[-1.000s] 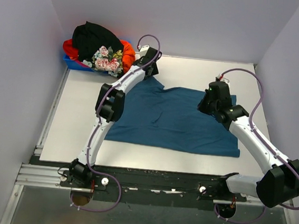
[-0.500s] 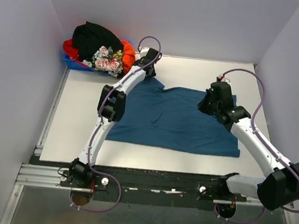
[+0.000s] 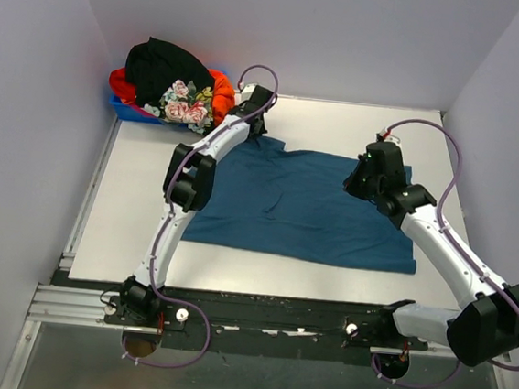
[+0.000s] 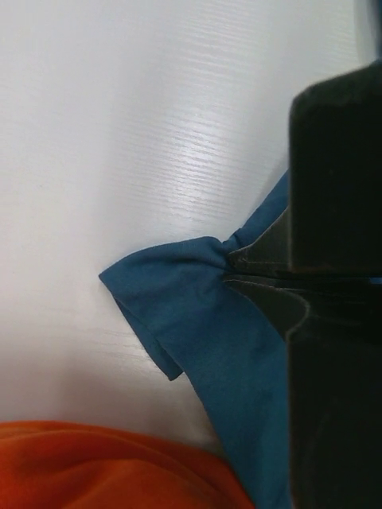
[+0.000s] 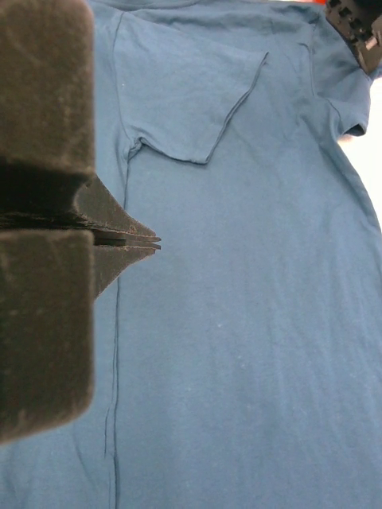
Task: Fold and stack the t-shirts
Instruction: Grap the side of the flattened tshirt furthest away from the robot with both arms
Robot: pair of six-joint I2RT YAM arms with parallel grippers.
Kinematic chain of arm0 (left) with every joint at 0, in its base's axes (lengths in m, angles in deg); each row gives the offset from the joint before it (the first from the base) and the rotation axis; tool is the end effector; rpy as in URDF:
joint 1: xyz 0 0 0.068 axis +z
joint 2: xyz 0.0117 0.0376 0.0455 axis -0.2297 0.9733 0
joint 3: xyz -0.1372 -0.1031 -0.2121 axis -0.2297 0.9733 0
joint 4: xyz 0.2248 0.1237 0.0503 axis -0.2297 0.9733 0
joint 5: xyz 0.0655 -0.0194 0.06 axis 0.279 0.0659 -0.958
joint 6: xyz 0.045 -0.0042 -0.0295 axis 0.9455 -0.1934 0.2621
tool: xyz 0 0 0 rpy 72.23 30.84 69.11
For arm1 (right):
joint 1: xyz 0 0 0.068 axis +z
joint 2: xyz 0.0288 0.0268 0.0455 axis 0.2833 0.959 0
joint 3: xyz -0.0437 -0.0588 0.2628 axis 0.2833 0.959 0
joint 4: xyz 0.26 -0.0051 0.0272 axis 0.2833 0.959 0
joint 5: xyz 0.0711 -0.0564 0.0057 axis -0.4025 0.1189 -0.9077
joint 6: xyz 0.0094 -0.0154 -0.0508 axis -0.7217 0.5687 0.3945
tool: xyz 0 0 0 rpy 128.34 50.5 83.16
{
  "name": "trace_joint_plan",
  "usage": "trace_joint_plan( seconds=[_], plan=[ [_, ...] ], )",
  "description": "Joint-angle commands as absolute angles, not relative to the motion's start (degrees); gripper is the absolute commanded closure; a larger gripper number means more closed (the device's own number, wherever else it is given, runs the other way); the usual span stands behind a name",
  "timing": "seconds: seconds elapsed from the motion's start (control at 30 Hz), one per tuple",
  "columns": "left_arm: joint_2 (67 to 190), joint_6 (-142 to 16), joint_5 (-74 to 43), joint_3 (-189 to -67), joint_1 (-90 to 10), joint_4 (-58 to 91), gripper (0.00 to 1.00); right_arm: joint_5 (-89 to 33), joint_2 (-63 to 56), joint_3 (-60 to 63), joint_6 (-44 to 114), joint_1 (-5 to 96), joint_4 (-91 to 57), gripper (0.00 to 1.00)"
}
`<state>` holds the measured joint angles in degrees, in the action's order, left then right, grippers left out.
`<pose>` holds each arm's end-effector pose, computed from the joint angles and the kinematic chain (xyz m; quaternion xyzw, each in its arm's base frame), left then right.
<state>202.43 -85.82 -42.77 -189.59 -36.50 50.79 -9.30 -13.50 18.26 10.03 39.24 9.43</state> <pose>0.5301 -0.2150 0.1649 -0.1525 0.9070 -0.0423 0.3903 0.2524 0.0988 0.3008 0.1105 0.8928 0.1223 0.4192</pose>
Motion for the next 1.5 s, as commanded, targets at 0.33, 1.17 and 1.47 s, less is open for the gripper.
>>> trace_joint_plan(
  seconds=[0.33,1.17,1.47],
  plan=[
    [188.4,-79.5,-49.9,-176.5,-38.8,44.5,0.99,-9.7,-2.9,9.4,5.1,29.3,17.3,0.75],
    [185.2,-77.2,-50.2,-171.5,-39.6,40.4,1.0,-7.4,34.9,-22.2,6.3,8.2,22.8,0.76],
    [185.1,-77.3,-49.5,-170.3,-39.6,39.8,1.0,-7.6,45.3,-34.0,6.5,5.8,27.8,0.58]
  ],
)
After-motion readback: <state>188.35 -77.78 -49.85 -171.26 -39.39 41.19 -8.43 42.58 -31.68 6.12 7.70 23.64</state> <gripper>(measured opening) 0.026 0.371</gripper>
